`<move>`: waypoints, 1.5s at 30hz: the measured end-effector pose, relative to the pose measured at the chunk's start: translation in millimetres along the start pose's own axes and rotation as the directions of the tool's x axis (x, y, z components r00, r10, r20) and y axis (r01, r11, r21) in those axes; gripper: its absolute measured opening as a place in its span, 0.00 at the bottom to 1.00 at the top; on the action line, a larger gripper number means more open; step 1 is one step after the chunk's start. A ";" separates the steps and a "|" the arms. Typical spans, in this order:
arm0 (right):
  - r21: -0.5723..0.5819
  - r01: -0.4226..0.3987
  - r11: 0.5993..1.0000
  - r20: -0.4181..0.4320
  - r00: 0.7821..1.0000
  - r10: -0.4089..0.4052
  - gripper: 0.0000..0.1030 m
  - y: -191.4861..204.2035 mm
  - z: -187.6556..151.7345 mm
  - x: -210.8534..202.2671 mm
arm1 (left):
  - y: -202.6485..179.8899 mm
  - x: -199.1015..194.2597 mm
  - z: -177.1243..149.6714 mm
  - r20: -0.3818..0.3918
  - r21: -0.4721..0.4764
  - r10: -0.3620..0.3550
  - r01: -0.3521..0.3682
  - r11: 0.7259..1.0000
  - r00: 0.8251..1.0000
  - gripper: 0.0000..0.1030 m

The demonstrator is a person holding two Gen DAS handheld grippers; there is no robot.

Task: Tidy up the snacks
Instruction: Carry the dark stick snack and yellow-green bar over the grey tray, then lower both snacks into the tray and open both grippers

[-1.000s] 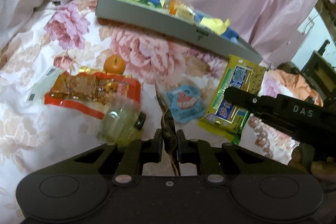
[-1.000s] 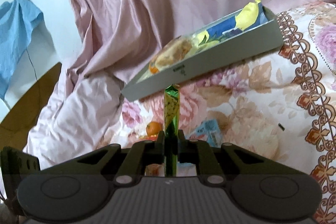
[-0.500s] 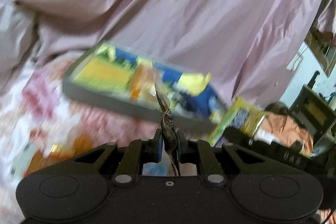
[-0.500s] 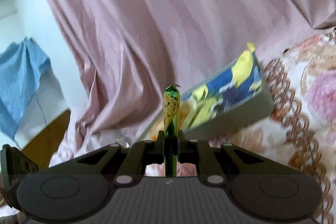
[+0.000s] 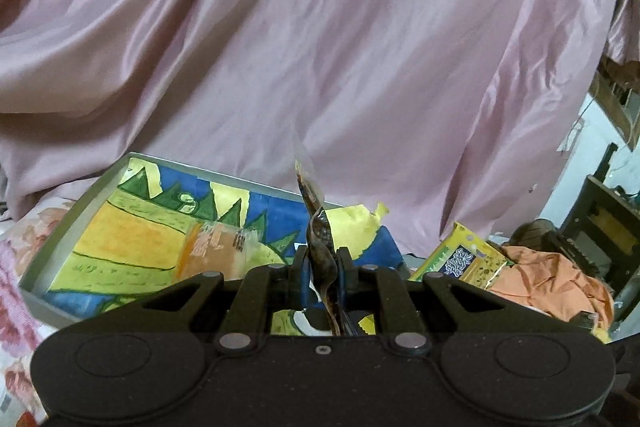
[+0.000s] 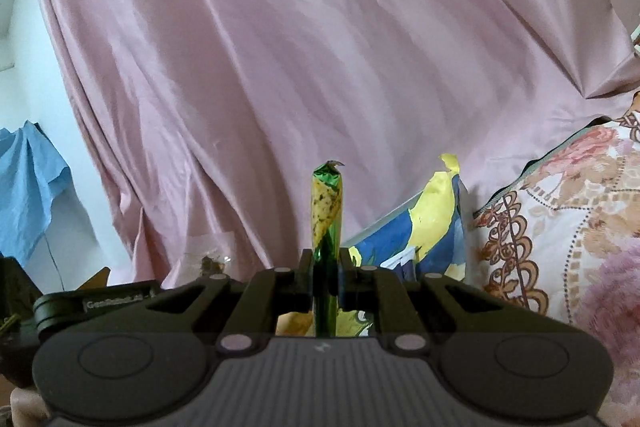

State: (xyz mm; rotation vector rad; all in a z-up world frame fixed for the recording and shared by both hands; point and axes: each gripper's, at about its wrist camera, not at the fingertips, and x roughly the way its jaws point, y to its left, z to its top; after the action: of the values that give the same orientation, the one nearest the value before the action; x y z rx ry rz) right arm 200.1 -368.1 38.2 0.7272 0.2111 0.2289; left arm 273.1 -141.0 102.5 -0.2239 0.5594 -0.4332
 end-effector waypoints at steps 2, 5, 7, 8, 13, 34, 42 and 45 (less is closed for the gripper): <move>-0.006 0.010 1.000 -0.015 1.000 -0.010 0.12 -2.2 -0.1 5.9 | 0.9 10.7 1.1 -0.007 -0.001 0.010 -0.010 1.000 1.000 0.13; -0.017 0.034 0.999 -0.035 0.999 -0.035 0.12 -3.5 -1.7 12.4 | 2.2 24.9 0.9 -0.018 0.000 0.027 -0.027 1.000 0.999 0.13; -0.021 0.047 0.999 -0.045 0.998 -0.048 0.12 -3.6 -2.5 14.7 | 3.3 32.9 0.0 -0.026 -0.001 0.040 -0.040 0.999 0.999 0.13; -0.021 0.051 0.998 -0.052 0.997 -0.052 0.12 -4.0 -2.7 16.4 | 3.4 36.5 -0.5 -0.030 -0.003 0.046 -0.046 0.999 0.998 0.13; -0.029 0.062 0.998 -0.070 0.995 -0.063 0.12 -4.2 -3.8 20.0 | 5.7 48.5 -3.3 -0.046 -0.007 0.069 -0.069 0.998 0.997 0.13; -0.079 0.136 0.987 -0.083 0.986 -0.143 0.17 0.0 -6.0 27.2 | 4.2 70.7 -14.1 -0.099 -0.004 0.116 -0.117 0.993 0.988 0.15; -0.160 0.187 0.969 -0.048 0.979 -0.197 0.49 9.1 -7.2 23.1 | 1.5 65.7 -14.5 -0.083 0.009 0.134 -0.134 0.991 0.988 0.43; -0.179 0.195 0.964 -0.029 0.979 -0.203 0.56 11.9 -5.5 19.3 | 4.6 58.1 -11.5 -0.063 -0.002 0.150 -0.150 0.989 0.987 0.56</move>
State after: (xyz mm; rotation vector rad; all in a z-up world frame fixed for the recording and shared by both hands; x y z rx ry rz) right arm 215.5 -350.6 40.1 0.5217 0.3034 0.0711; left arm 312.5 -164.3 64.5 -0.1737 0.6344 -0.2929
